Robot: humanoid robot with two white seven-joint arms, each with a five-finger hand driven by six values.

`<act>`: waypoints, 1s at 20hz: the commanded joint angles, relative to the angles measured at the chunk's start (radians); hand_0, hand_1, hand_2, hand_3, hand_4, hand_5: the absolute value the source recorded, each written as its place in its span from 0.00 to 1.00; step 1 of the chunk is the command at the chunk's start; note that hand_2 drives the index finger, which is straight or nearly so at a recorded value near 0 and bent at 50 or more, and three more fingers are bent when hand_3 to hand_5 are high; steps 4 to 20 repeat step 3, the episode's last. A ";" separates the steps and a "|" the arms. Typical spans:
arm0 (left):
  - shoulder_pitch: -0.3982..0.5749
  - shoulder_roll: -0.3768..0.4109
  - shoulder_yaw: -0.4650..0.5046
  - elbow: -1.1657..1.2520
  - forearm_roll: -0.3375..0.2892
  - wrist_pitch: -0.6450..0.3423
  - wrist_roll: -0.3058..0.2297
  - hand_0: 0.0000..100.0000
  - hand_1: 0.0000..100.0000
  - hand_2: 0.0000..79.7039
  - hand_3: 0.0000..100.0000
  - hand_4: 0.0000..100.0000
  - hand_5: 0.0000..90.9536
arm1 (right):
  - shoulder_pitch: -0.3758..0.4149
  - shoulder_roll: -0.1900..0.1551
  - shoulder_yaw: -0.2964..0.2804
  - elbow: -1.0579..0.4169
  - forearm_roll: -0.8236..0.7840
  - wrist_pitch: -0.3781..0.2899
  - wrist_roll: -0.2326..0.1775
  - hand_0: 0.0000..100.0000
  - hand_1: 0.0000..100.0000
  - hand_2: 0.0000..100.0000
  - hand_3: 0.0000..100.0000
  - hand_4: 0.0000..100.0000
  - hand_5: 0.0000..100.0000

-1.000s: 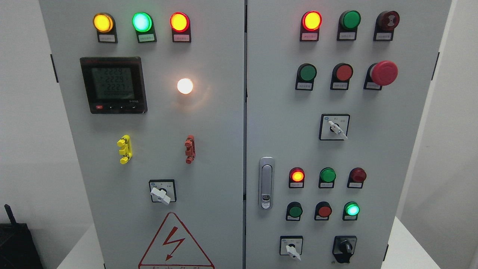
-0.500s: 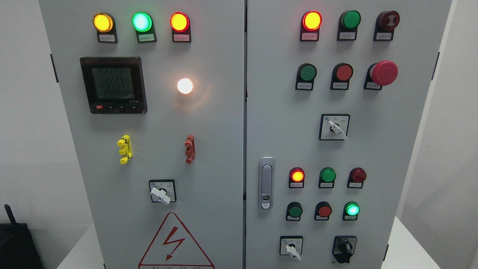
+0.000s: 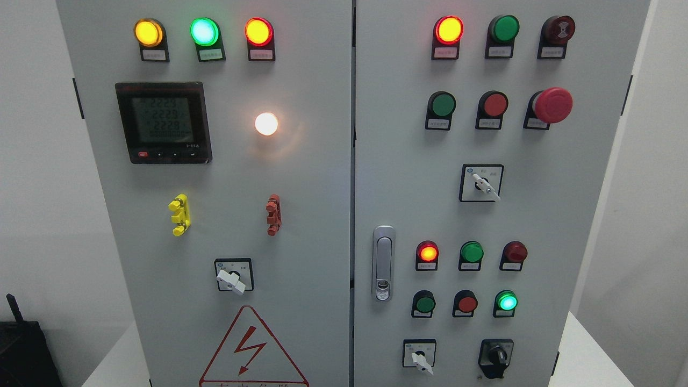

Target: Trip black knob to open circuit

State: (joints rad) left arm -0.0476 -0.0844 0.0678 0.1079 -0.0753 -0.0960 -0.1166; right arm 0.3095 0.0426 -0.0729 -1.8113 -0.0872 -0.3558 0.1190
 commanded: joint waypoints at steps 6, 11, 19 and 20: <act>0.000 0.000 0.001 -0.025 0.000 -0.001 0.000 0.12 0.39 0.00 0.00 0.00 0.00 | 0.003 -0.001 0.002 -0.010 0.000 0.000 0.002 0.00 0.01 0.00 0.07 0.02 0.02; 0.000 0.000 0.001 -0.025 0.000 -0.001 0.000 0.12 0.39 0.00 0.00 0.00 0.00 | 0.003 -0.001 0.002 -0.010 0.000 0.000 0.002 0.00 0.01 0.00 0.07 0.02 0.02; 0.000 0.000 0.001 -0.025 0.000 -0.001 0.000 0.12 0.39 0.00 0.00 0.00 0.00 | 0.003 -0.001 0.002 -0.010 0.000 0.000 0.002 0.00 0.01 0.00 0.07 0.02 0.02; 0.000 0.000 0.001 -0.025 0.000 -0.001 0.000 0.12 0.39 0.00 0.00 0.00 0.00 | 0.003 -0.001 0.002 -0.010 0.000 0.000 0.002 0.00 0.01 0.00 0.07 0.02 0.02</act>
